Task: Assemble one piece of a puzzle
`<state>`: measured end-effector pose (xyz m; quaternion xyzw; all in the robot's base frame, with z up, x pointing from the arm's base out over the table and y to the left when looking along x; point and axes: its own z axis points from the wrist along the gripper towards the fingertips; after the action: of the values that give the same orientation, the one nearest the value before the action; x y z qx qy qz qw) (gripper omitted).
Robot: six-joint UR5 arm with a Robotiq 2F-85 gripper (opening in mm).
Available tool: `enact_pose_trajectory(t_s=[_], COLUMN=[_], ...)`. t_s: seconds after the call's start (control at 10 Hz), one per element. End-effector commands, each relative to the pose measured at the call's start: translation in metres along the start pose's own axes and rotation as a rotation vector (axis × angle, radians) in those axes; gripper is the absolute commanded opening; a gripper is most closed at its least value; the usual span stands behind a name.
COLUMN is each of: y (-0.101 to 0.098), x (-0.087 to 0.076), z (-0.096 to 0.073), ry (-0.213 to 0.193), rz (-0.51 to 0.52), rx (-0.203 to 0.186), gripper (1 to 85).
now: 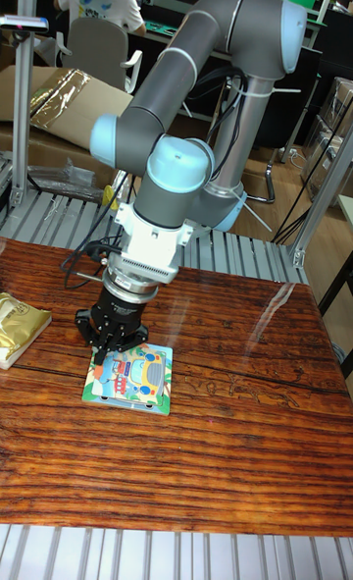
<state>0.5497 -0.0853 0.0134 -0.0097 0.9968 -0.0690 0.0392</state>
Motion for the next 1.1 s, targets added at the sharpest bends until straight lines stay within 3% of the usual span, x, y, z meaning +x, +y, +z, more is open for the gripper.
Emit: enact_pose_trajectory(t_s=[0.0, 0.7, 1.0], y=[0.001, 0.011, 0.016], x=[-0.008, -0.014, -0.01], z=[0.002, 0.008, 0.005], ry=[-0.018, -0.034, -0.017], rz=[0.004, 0.04, 0.066], rx=[-0.006, -0.005, -0.013], gripper=[1.3, 1.3, 1.3])
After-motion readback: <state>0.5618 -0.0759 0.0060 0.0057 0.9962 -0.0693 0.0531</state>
